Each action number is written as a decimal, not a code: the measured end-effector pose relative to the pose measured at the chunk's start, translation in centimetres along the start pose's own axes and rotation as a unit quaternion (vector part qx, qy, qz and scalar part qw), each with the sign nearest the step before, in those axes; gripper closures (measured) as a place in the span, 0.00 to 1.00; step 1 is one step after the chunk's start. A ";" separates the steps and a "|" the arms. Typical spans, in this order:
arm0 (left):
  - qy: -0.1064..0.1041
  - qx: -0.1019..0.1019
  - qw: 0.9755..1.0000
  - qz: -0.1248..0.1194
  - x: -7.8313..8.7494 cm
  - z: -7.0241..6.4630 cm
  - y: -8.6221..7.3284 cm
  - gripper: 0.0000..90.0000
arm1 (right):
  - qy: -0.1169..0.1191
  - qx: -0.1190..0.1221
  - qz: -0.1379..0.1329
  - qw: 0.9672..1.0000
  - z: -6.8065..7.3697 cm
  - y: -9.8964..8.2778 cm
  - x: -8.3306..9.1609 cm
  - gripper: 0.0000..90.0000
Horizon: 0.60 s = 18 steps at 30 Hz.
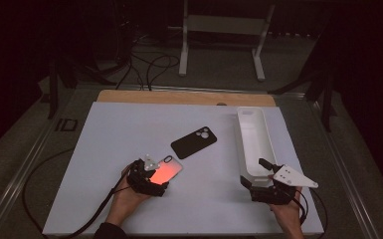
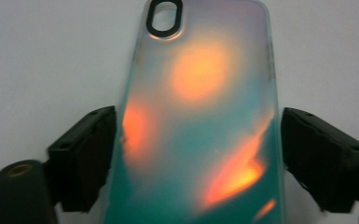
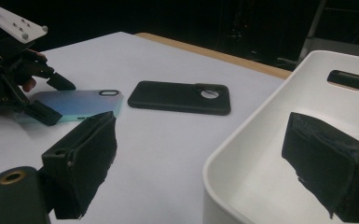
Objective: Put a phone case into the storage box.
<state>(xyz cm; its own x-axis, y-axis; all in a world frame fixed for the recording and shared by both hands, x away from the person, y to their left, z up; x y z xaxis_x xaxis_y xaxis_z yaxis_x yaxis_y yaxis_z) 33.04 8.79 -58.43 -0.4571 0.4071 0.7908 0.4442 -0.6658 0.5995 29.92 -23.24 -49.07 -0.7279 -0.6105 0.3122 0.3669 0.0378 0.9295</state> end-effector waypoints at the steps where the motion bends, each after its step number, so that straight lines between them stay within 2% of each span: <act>1: 0.000 0.001 1.000 0.000 0.0 0.0 0.0 0.17 | 0.000 0.000 0.000 1.000 0.0 0.0 0.0 0.11; 10: 0.002 0.001 1.000 -0.003 0.1 -0.1 0.1 0.19 | 0.005 0.001 0.003 1.000 0.4 0.1 -0.2 0.11; 12: -0.006 0.007 1.000 -0.011 0.3 -0.2 0.3 0.19 | 0.007 0.002 0.004 1.000 0.5 0.2 -0.2 0.11; 18: 0.007 0.010 0.999 -0.044 1.7 -0.2 1.6 0.19 | 0.010 -0.004 0.010 1.000 0.8 0.2 -0.4 0.11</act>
<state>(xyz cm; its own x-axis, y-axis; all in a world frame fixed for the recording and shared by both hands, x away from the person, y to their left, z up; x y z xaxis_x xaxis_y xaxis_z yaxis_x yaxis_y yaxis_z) 32.79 8.30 -56.14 -0.5056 0.4548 0.7332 0.4166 -0.6155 0.6690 29.82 -22.32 -48.87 -0.7092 -0.6247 0.3268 0.3864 0.0432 0.9213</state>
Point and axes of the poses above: each handheld gripper's, and its own axes: x roughly backward along the jaws, y roughly out of its top, z roughly to its left, the point moved 8 cm from there along -x, roughly forward along the jaws, and after that the axes turned 12 degrees about -x, right-handed, at the moved point
